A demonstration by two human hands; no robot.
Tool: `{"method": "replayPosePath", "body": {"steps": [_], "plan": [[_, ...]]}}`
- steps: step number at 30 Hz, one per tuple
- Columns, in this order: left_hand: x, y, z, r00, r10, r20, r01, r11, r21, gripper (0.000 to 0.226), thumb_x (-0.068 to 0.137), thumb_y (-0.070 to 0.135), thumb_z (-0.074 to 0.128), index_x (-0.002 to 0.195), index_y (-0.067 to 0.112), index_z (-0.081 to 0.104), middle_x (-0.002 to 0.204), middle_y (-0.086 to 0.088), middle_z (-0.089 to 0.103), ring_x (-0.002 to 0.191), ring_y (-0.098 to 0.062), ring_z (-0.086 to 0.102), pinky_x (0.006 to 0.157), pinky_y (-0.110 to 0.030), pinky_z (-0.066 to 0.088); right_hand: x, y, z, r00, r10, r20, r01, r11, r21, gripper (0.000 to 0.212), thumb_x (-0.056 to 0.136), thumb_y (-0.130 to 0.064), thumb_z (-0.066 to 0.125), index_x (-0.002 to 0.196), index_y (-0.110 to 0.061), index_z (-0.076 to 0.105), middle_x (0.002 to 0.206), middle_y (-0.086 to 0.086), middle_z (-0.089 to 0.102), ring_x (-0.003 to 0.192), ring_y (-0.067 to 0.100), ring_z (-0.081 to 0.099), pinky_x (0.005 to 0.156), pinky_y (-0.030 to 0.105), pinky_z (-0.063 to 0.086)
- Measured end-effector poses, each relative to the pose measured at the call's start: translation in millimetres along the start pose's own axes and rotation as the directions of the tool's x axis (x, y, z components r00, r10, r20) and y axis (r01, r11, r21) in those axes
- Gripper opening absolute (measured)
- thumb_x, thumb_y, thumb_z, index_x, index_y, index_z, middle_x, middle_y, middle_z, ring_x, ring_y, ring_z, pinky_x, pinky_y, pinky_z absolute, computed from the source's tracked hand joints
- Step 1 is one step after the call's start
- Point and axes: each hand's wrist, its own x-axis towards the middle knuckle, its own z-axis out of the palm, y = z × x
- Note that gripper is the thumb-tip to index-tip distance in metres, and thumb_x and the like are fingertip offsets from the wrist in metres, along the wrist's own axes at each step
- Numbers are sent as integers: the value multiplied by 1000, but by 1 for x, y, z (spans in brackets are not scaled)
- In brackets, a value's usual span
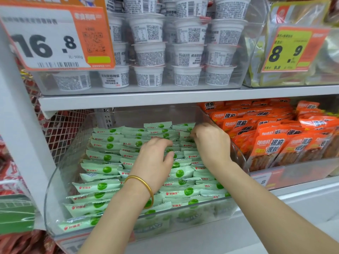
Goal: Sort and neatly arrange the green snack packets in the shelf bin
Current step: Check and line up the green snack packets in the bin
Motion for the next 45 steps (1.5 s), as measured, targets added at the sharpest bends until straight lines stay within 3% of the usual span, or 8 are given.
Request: {"method": "replayPosePath", "body": {"steps": [6,15,23,27,30,36,39,45], "plan": [[-1,-1,0,1000,-10,6,10,1000,-25,41,97,24,45,137,17,43,138,-2,45,131,-17,36,107,-25,25,0,1,-5,979,-67,-191,65,998,-13,31,43,4,84,60,-11,63,61,5,62,52,26,57,43,21,36],[-2,7,-4,992,56,-111,-94,922,-375,65,87,31,61,144,24,29,143,5,40,131,-6,38,111,-30,32,-20,5,-44,722,-300,-624,447,890,89,9,85,-4,67,77,-7,71,79,4,69,74,21,64,88,36,48],[-21,23,-27,990,-4,-140,-94,718,-690,15,89,6,58,95,17,66,86,6,74,77,-5,69,65,-18,54,-39,-6,-74,945,7,-328,230,699,678,19,88,-24,60,104,-20,68,99,-11,63,98,10,57,87,29,45],[-26,20,-30,988,-117,-98,-4,621,-784,12,91,7,56,95,17,62,80,5,74,69,-3,68,55,-12,47,-45,-5,-75,993,117,27,-67,358,931,26,90,-16,61,113,-28,64,101,-9,63,89,1,59,78,16,46],[-28,16,-29,988,-132,-75,24,620,-785,23,91,5,54,104,25,54,86,1,75,74,-11,69,57,-19,50,-47,-8,-73,983,71,172,-182,178,967,31,90,-7,58,114,-25,62,90,7,66,84,13,62,74,26,51],[-30,13,-28,992,-92,-86,3,696,-718,30,92,7,55,106,33,53,77,-17,66,62,-18,50,54,-25,39,-46,-9,-75,970,96,223,-227,26,974,26,87,7,55,94,-18,58,80,-6,70,73,5,65,61,18,49],[-28,11,-27,990,-101,-99,2,713,-702,24,91,9,56,102,30,56,72,-28,50,61,-19,39,55,-28,34,-46,-6,-75,970,108,218,-223,35,974,25,87,7,56,88,-18,55,85,-1,70,78,6,66,64,21,50],[-32,10,-30,987,-112,-115,4,735,-678,17,91,10,57,95,26,56,80,-27,61,66,-18,47,56,-26,39,-47,-4,-79,975,68,211,-215,50,975,24,86,8,57,83,-16,54,86,3,69,77,5,66,62,21,51]]}}
